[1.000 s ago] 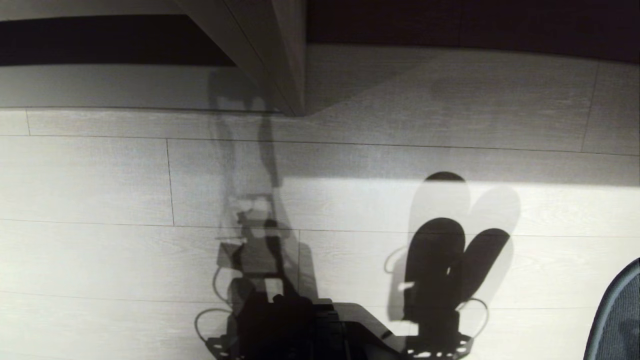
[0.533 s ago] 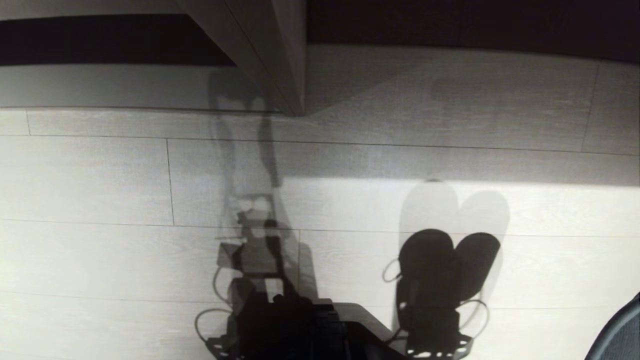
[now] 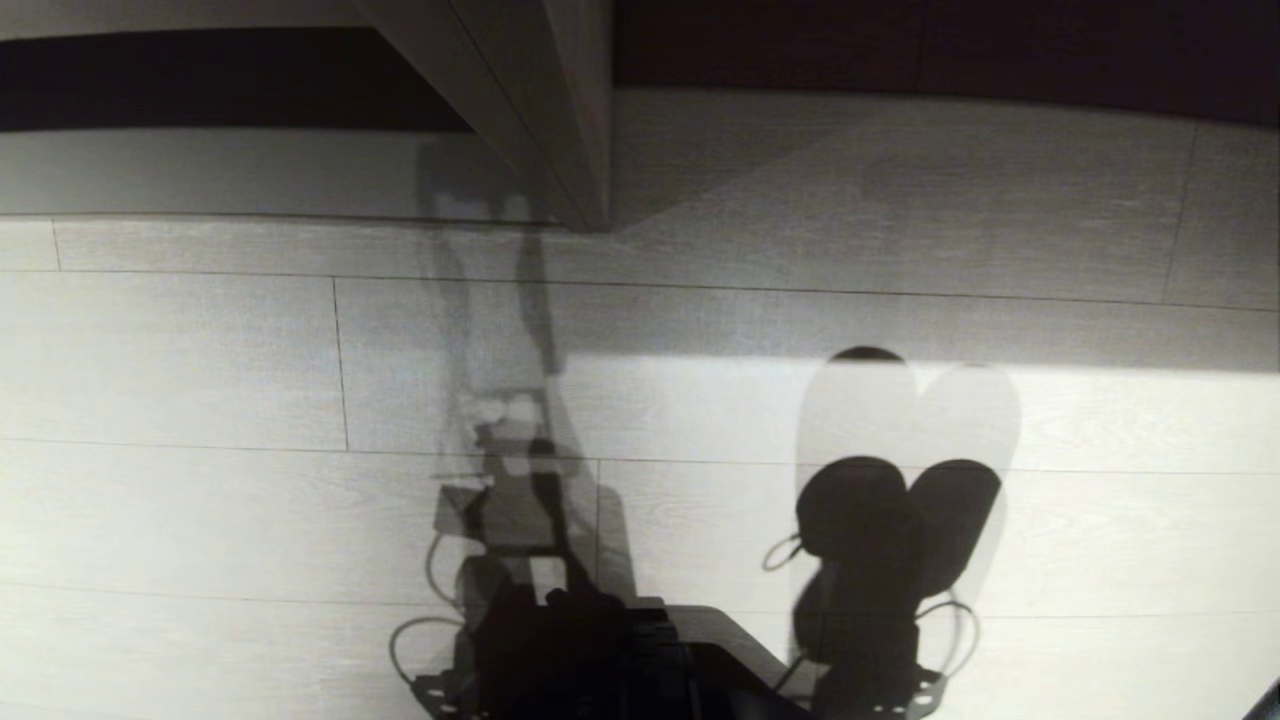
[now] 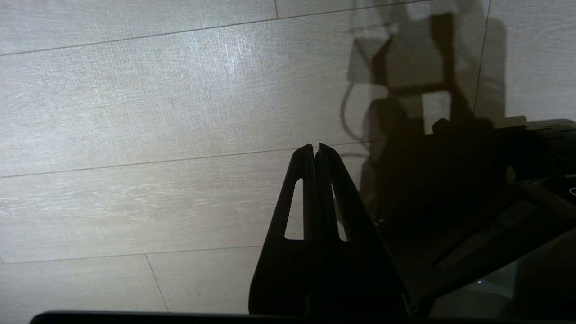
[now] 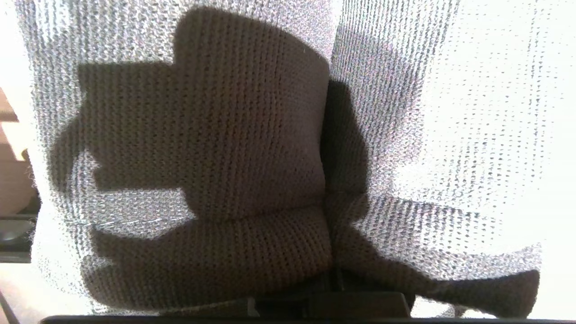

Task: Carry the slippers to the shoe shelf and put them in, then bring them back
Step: Place the slippers into the shoe cabinet

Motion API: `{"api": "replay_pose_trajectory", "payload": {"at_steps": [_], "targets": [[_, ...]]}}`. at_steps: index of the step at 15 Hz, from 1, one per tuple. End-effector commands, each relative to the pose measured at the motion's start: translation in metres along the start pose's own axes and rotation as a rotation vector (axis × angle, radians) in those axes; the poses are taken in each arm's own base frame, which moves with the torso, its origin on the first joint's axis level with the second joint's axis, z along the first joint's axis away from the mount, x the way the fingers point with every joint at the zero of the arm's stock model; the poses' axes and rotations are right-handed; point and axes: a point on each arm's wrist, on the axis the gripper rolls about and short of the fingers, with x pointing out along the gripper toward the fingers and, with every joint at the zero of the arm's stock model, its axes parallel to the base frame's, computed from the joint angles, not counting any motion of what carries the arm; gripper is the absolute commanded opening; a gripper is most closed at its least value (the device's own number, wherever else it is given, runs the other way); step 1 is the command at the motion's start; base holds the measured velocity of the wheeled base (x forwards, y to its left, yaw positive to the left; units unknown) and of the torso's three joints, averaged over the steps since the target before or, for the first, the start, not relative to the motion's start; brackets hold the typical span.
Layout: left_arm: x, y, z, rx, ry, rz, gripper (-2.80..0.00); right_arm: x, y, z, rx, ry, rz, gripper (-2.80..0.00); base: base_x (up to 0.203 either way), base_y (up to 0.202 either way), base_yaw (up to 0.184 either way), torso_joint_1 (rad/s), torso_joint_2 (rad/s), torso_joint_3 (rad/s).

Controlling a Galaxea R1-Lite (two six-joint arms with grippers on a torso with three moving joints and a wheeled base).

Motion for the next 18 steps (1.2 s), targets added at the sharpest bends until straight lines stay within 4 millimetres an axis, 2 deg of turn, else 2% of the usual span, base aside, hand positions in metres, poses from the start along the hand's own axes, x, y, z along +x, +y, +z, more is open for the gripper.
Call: {"api": "replay_pose_trajectory", "payload": {"at_steps": [1,18], "targets": [[0.0000,0.0000,-0.0001,0.001,0.001,0.000,-2.80,-0.0003,0.0000,0.0000,0.000,-0.005,0.001,-2.80,0.000,0.000,0.000,0.000,0.00,0.000],[0.0000,0.0001,-0.0001,-0.024,0.001,0.003,-2.80,-0.0003,0.0000,0.0000,0.000,-0.005,0.000,-2.80,0.000,0.000,0.000,0.000,0.00,0.000]]}}
